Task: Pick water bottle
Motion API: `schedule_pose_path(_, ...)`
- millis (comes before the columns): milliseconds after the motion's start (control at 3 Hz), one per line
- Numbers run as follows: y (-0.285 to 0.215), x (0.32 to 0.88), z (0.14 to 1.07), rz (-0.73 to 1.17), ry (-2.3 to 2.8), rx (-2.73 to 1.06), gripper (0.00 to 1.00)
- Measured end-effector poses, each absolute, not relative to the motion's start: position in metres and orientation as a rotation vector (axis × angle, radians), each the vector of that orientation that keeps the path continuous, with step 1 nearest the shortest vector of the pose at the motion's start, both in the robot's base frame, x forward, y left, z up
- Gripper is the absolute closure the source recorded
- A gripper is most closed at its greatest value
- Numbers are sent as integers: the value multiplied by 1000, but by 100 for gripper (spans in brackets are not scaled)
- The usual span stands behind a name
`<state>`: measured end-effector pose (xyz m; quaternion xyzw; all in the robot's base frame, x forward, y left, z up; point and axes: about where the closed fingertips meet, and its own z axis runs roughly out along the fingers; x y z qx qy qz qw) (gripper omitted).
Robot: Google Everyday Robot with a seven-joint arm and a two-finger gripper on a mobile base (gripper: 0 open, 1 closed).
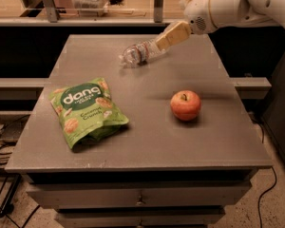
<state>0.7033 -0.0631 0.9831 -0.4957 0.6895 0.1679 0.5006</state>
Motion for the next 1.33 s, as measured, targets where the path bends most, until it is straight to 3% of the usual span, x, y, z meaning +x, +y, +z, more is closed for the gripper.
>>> schedule_pose_path(1333, -22, 797, 908, 487, 1779, -1102, 0)
